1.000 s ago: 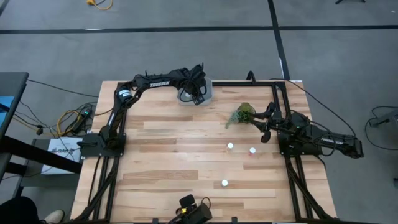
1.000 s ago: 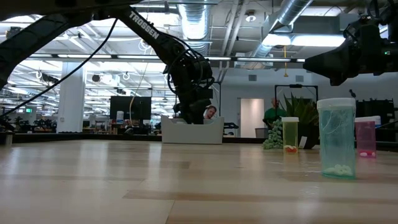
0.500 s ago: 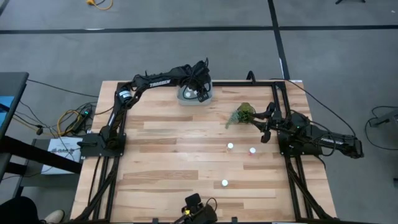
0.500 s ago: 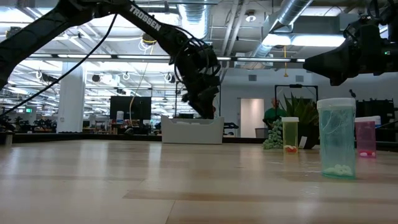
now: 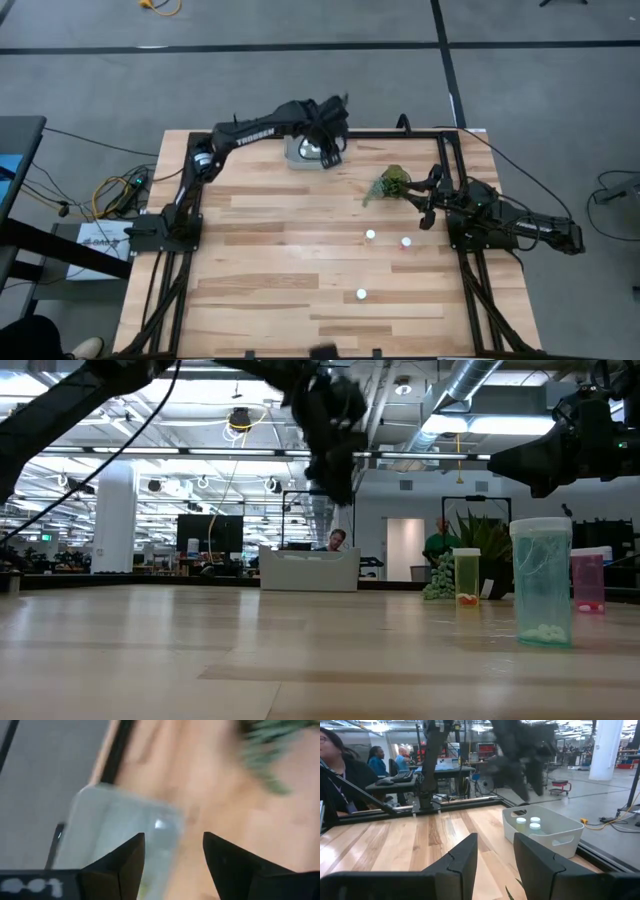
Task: Pick and place pill bottles into a basket
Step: Put the yellow medicine bottle in the gray bin
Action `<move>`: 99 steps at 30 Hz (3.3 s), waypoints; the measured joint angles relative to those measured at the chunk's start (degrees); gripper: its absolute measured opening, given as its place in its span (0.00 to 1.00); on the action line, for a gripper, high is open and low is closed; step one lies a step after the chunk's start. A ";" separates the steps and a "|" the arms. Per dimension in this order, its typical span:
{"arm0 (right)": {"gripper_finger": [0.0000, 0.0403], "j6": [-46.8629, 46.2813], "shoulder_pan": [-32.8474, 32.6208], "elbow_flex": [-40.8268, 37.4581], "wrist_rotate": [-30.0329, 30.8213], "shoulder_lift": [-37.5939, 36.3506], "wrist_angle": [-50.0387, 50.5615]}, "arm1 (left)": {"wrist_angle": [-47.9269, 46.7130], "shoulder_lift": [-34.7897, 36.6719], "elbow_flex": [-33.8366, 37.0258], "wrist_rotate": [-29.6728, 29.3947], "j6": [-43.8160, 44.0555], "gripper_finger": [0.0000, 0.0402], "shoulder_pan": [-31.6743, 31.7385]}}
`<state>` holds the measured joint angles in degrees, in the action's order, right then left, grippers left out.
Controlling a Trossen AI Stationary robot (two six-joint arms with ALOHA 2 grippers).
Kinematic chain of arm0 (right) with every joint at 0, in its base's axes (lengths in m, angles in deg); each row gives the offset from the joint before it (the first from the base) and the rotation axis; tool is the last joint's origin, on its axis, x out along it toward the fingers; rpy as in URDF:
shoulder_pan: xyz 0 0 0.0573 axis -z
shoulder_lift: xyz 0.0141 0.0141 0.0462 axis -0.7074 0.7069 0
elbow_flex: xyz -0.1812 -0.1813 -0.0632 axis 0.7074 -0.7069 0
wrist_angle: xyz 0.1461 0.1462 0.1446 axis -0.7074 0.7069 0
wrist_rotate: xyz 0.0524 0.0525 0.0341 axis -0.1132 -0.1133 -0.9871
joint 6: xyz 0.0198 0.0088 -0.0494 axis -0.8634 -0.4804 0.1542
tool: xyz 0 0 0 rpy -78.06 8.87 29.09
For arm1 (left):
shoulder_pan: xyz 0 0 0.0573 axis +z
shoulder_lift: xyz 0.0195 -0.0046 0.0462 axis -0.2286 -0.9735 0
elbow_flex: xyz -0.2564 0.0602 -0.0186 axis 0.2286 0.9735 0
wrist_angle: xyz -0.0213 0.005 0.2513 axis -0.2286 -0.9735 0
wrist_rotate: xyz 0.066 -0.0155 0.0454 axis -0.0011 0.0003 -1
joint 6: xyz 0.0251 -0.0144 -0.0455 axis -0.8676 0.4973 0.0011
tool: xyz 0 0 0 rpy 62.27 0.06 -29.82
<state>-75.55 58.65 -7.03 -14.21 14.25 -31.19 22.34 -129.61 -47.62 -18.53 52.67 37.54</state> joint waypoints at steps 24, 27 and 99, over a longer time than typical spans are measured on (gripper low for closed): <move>0.30 0.00 0.00 0.01 -0.02 -0.04 0.00 | -5.89 9.90 -2.59 -15.57 12.55 0.36 -47.49; 0.30 0.00 0.00 0.02 -0.02 -0.04 0.00 | -5.55 12.23 -2.59 -17.57 13.90 0.36 -51.10; 0.30 0.00 0.00 0.02 0.00 -0.07 0.00 | 57.52 125.36 116.98 -22.79 6.12 0.36 -85.05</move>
<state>-75.55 58.65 -7.01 -14.21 14.18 -31.19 79.85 -4.24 69.36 -41.32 58.78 -47.52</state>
